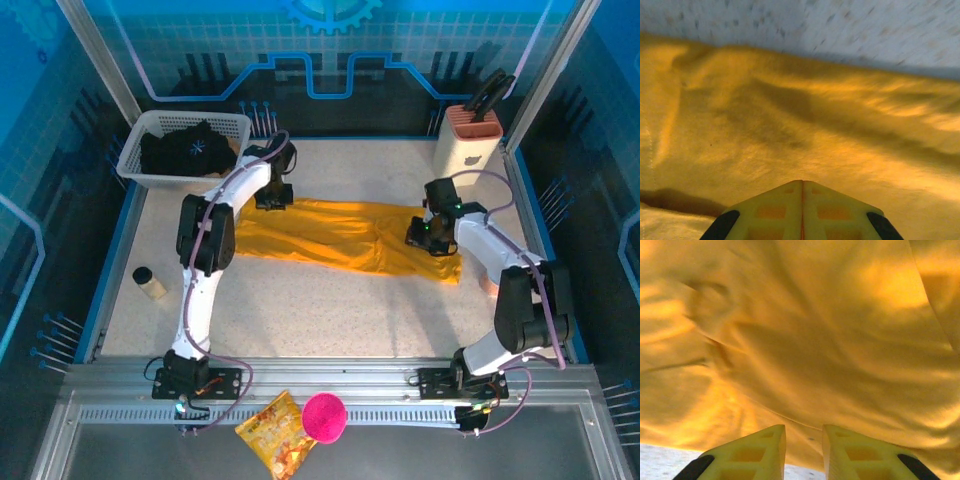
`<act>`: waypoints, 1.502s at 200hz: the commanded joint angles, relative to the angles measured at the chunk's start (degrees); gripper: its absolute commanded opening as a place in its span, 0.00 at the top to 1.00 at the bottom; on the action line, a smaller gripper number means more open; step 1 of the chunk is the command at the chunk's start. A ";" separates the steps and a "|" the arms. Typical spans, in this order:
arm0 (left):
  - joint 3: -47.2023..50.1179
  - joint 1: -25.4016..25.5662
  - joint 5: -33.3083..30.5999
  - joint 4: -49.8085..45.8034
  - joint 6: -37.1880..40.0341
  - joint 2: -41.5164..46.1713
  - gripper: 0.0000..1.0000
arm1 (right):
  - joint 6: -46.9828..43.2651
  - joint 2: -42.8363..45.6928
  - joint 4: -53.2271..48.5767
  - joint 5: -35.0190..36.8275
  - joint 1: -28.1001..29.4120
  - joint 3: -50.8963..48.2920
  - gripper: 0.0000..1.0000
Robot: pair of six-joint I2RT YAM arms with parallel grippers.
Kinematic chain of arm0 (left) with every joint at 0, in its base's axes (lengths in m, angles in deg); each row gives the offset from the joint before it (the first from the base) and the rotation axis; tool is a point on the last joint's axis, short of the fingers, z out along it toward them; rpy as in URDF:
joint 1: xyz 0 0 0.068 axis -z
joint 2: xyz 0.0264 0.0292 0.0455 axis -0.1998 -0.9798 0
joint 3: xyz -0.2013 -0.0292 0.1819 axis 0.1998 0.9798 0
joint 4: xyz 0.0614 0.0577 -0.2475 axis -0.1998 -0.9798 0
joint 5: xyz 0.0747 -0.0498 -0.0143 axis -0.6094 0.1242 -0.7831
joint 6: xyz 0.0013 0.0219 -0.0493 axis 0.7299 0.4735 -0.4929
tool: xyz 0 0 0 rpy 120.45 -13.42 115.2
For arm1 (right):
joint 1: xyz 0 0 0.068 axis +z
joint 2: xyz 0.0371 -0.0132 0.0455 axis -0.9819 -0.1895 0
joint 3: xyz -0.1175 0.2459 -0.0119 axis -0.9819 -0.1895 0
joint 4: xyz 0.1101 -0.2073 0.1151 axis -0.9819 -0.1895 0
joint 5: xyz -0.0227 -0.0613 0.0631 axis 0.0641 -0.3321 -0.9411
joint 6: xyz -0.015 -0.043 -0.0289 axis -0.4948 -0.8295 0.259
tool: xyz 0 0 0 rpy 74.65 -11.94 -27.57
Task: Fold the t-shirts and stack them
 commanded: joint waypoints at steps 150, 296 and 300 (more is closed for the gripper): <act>31.33 0.18 -1.37 1.94 -6.29 20.95 0.89 | -11.42 -47.72 -15.03 -3.89 -0.96 53.16 0.79; 3.73 -1.93 1.53 -3.02 -7.63 3.19 0.69 | 9.87 -22.50 17.50 -14.26 7.39 14.19 1.00; 3.02 -1.93 1.42 -3.35 -7.69 2.54 0.69 | 10.58 -23.56 17.94 -14.52 7.40 14.66 1.00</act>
